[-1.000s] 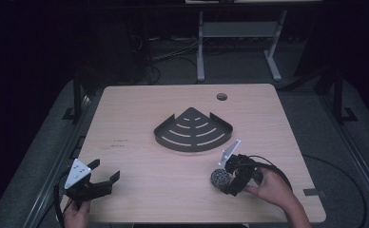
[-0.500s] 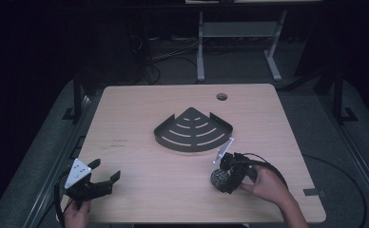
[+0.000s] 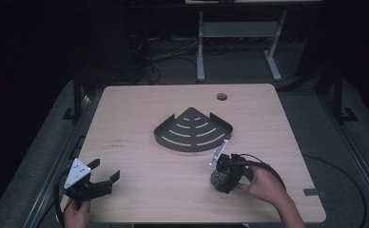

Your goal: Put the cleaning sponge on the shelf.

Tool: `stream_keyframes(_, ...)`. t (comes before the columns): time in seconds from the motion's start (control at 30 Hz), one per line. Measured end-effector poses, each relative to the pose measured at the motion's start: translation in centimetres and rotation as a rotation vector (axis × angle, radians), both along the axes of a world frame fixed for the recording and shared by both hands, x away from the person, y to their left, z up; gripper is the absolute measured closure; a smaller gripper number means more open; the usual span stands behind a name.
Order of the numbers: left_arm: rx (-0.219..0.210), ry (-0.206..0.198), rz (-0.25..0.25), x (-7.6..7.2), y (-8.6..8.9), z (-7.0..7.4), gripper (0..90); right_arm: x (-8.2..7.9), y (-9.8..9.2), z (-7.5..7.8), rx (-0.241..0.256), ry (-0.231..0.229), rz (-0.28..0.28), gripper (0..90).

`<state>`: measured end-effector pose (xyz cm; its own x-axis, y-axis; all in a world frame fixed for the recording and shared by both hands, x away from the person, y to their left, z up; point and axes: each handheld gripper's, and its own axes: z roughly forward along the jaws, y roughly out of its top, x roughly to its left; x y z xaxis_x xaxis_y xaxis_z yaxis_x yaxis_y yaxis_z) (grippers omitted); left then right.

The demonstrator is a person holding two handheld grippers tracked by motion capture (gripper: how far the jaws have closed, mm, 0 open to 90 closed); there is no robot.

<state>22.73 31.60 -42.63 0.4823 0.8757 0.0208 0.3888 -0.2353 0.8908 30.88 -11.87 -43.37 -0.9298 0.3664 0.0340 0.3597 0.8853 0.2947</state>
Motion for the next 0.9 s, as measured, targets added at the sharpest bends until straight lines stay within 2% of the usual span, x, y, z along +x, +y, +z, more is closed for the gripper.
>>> stream_keyframes(0.03,-0.001,0.0,0.0,0.0,0.01,0.0,13.2,-0.02,0.05,-0.01,-0.01,-0.012,-0.002,21.7)
stream_keyframes(0.2,-0.003,-0.002,0.001,-0.03,0.02,0.02,13.2,0.1,0.12,-0.24,-0.02,0.006,-0.004,24.3)
stream_keyframes(0.23,-0.002,-0.003,0.002,-0.04,0.04,0.05,13.3,0.1,0.09,-0.23,-0.019,0.007,-0.002,29.0)
stream_keyframes(0.9,-0.004,-0.005,0.005,-0.05,-0.05,0.03,13.2,-0.15,-0.06,0.3,0.007,-0.007,0.014,33.6)
